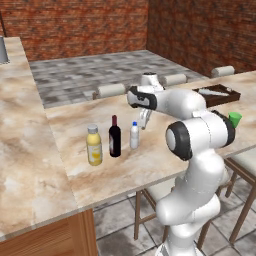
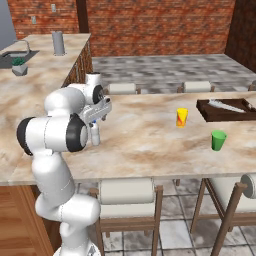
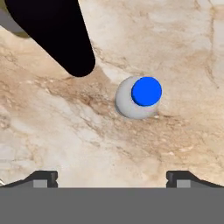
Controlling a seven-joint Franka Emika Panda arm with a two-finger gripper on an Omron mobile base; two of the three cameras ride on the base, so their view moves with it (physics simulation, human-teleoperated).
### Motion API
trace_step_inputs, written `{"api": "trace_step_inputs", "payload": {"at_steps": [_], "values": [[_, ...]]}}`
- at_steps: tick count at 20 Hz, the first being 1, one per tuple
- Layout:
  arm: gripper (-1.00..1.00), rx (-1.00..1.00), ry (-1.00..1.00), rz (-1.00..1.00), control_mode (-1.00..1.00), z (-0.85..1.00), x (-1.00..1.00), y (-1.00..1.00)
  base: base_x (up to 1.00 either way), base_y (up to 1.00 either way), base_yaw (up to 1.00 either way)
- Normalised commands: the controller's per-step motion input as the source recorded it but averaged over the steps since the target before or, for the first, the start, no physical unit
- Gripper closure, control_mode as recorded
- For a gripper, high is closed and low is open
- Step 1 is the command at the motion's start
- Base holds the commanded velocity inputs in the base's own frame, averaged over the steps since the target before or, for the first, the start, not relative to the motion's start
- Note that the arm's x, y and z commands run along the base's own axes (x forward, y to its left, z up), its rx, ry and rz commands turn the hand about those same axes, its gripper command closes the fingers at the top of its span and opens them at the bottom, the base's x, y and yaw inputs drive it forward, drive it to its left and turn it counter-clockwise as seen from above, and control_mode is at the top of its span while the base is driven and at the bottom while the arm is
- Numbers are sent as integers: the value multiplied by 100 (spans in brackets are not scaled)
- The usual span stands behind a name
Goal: Place the drinks on the dining counter in a tight cluster.
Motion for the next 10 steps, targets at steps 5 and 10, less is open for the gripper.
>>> {"api": "trace_step_inputs", "payload": {"at_steps": [5, 10], "values": [[-100, 6, -5, -19, -100, 33, -58, -27, 0, 0, 0], [-100, 6, -11, -35, -100, 6, -82, -15, 0, 0, 0]]}}
